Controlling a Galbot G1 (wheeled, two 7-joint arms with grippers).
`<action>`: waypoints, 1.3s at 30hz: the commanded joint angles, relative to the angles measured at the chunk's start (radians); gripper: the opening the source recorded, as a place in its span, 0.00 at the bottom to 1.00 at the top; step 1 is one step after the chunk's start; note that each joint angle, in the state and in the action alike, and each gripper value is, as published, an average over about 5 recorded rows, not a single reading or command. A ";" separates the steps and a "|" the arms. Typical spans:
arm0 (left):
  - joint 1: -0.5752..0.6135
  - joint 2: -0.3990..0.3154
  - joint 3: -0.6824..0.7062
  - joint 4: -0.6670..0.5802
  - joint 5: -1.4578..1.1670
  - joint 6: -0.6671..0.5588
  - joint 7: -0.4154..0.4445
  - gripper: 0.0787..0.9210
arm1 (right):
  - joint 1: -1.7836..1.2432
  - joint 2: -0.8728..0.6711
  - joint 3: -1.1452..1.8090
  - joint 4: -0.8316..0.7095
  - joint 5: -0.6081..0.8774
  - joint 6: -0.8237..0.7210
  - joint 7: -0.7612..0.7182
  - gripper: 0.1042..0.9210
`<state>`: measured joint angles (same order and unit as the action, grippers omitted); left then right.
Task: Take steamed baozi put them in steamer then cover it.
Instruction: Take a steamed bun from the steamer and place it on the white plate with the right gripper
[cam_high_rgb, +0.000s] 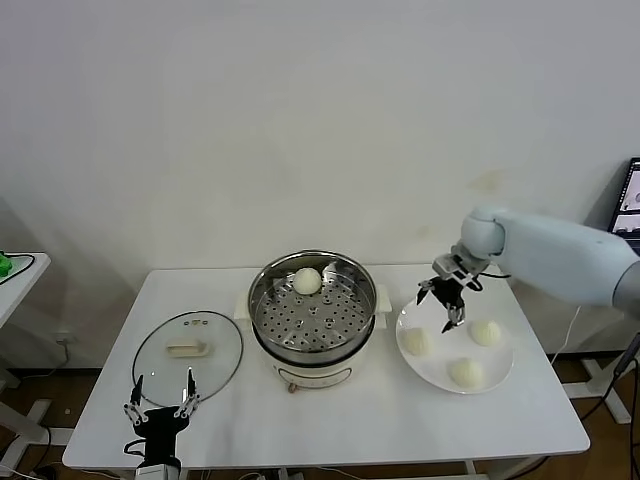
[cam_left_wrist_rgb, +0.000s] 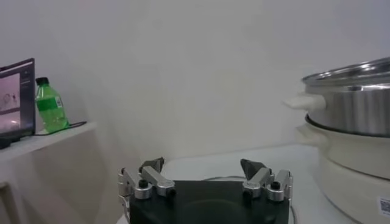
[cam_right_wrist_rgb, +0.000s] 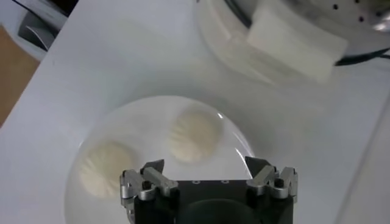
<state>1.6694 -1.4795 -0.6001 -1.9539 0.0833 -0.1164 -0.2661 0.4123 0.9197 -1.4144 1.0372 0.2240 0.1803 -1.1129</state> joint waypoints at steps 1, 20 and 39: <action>0.001 0.001 -0.004 -0.001 -0.001 0.000 0.000 0.88 | -0.084 0.011 0.039 -0.035 -0.035 -0.010 -0.006 0.88; -0.006 0.002 -0.007 0.011 -0.009 -0.002 0.003 0.88 | -0.175 0.078 0.131 -0.150 -0.102 0.004 0.019 0.88; -0.007 -0.001 -0.010 0.013 -0.012 -0.005 0.002 0.88 | -0.185 0.092 0.143 -0.160 -0.120 0.000 0.014 0.66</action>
<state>1.6627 -1.4799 -0.6111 -1.9398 0.0712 -0.1216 -0.2636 0.2319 1.0111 -1.2780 0.8761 0.1118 0.1812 -1.0967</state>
